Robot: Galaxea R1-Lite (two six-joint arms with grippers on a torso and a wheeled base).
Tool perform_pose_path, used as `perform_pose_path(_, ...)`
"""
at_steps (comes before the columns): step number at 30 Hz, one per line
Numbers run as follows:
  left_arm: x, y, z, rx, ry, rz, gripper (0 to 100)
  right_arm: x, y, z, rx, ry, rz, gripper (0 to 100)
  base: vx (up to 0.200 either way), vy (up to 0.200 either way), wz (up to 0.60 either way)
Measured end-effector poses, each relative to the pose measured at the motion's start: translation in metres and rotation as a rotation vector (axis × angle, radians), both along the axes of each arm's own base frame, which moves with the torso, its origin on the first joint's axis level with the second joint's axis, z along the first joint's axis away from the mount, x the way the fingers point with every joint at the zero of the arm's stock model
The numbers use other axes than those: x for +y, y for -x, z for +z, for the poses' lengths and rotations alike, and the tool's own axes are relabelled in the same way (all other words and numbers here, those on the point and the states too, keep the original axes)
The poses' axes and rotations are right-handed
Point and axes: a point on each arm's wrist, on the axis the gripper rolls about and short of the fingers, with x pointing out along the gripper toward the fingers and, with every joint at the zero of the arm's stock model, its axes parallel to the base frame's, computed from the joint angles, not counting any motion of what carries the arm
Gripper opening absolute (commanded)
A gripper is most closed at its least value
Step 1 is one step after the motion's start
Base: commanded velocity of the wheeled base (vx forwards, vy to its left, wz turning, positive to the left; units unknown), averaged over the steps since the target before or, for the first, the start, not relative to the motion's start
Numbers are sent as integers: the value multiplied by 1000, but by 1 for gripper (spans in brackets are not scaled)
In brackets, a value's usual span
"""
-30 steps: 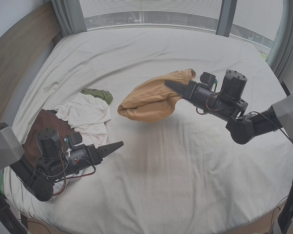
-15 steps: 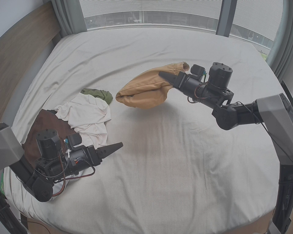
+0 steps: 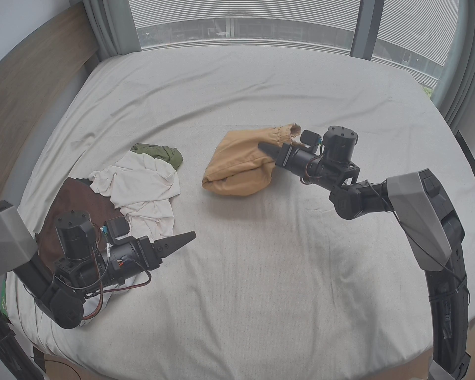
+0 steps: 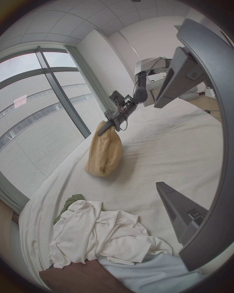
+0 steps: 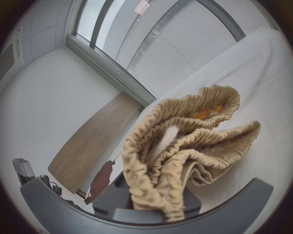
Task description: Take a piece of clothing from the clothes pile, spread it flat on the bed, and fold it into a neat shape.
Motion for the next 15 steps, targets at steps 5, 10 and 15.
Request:
perform_pose_path(5, 1, 0, 1, -2, 1, 1, 100, -8, 4, -29, 60, 67, -12, 0, 0, 0, 0)
perform_pose_path(10, 1, 0, 1, -4, 2, 2, 100, -17, 11, -50, 103, 111, -25, 0, 0, 0, 0)
perform_pose_path(15, 1, -1, 1, -5, 3, 1, 100, -25, 14, -59, 103, 120, -39, 0, 0, 0, 0)
